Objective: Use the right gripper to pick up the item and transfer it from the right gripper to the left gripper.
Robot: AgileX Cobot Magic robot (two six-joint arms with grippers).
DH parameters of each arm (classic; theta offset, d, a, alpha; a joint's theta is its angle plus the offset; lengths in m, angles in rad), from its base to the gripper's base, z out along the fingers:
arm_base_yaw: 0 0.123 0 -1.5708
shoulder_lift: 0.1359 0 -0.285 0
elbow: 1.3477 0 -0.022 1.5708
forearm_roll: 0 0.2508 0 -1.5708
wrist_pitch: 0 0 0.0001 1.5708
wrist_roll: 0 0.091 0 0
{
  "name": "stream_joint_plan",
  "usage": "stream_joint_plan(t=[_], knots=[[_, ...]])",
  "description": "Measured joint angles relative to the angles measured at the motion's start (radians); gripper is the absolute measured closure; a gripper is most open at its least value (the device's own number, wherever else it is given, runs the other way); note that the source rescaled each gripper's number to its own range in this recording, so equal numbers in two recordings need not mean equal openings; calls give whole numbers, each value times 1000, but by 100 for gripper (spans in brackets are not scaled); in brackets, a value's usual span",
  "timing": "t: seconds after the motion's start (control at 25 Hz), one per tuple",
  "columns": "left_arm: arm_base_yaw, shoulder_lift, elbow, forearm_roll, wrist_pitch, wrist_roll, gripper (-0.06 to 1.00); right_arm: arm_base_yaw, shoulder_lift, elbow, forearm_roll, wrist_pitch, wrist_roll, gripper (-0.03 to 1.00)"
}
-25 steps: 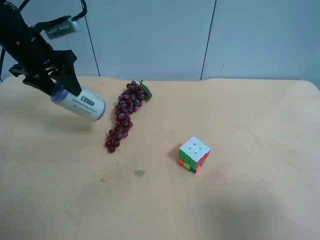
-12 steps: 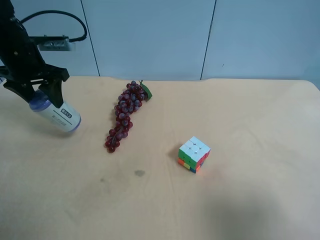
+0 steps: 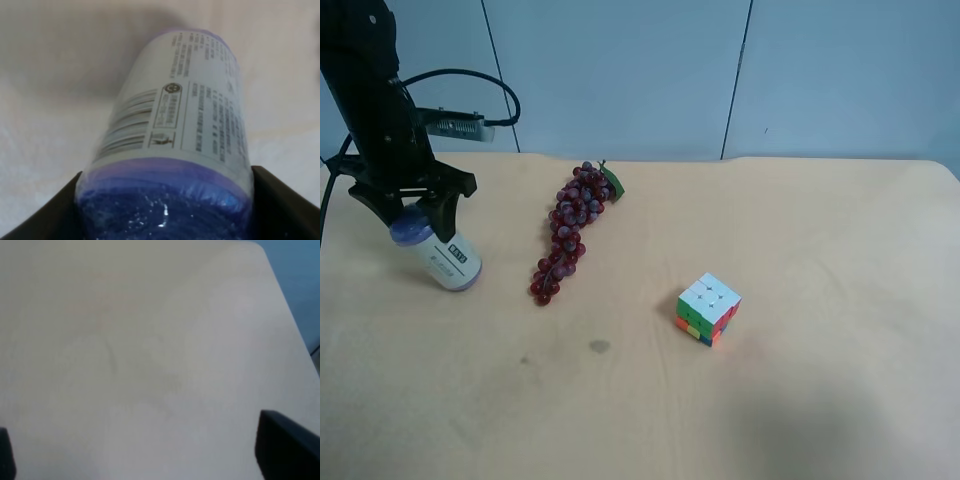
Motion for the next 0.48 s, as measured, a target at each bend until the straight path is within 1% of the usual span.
stream_joint_plan(t=[0.48], knots=[[0,12,0,-11,-11,-7,94,0,0,0,0,0,0,16]])
